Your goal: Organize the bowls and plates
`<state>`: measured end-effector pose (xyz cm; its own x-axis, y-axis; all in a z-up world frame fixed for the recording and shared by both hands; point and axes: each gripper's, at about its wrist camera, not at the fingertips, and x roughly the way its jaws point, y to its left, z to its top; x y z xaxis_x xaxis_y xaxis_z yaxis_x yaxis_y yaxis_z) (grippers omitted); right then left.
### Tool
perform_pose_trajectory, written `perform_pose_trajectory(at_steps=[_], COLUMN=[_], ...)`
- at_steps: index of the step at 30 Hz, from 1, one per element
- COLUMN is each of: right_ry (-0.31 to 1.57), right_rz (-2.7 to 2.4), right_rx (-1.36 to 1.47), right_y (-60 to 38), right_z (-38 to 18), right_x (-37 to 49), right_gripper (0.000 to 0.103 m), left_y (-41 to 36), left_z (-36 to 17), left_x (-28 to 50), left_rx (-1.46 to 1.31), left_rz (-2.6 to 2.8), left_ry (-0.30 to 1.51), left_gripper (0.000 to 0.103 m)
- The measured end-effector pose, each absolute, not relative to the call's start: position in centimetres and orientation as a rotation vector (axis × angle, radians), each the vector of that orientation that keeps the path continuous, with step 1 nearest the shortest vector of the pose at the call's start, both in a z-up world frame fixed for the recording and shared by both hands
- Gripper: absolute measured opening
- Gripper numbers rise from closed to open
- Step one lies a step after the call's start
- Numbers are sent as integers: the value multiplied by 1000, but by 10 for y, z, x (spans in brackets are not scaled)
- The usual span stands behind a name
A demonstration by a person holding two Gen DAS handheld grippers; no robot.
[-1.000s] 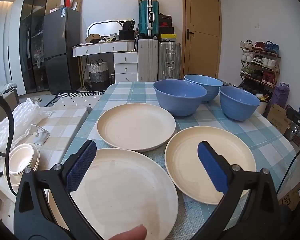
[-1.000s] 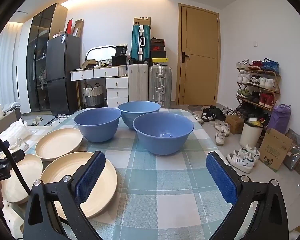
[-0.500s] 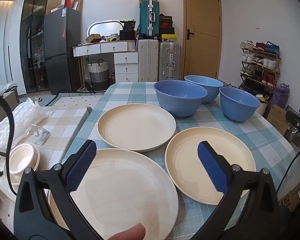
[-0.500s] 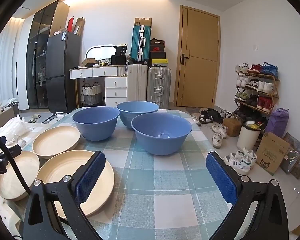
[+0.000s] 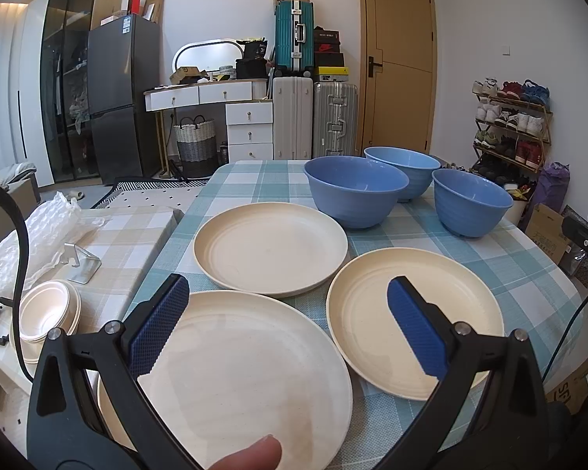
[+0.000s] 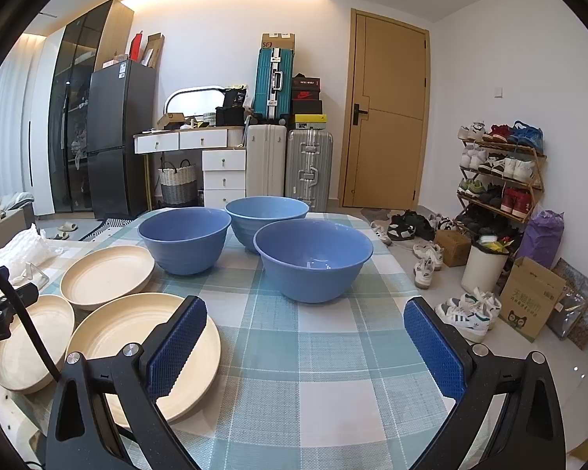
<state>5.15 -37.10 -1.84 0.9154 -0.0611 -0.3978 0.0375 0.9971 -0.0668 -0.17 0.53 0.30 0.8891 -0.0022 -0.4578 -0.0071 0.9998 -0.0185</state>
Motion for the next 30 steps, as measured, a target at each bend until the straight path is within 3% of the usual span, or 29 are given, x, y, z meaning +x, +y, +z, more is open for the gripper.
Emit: perform_pose_trajectory(at_steps=[30], right_ry=[407], right_rz=[-52], right_rx=[-59], right_y=[-370], right_z=[-20], right_x=[51], right_gripper=[103], left_y=[4], left_z=[3], left_x=[-2], left_rx=[-15], left_rz=[4], left_ry=[476], left_gripper=[101])
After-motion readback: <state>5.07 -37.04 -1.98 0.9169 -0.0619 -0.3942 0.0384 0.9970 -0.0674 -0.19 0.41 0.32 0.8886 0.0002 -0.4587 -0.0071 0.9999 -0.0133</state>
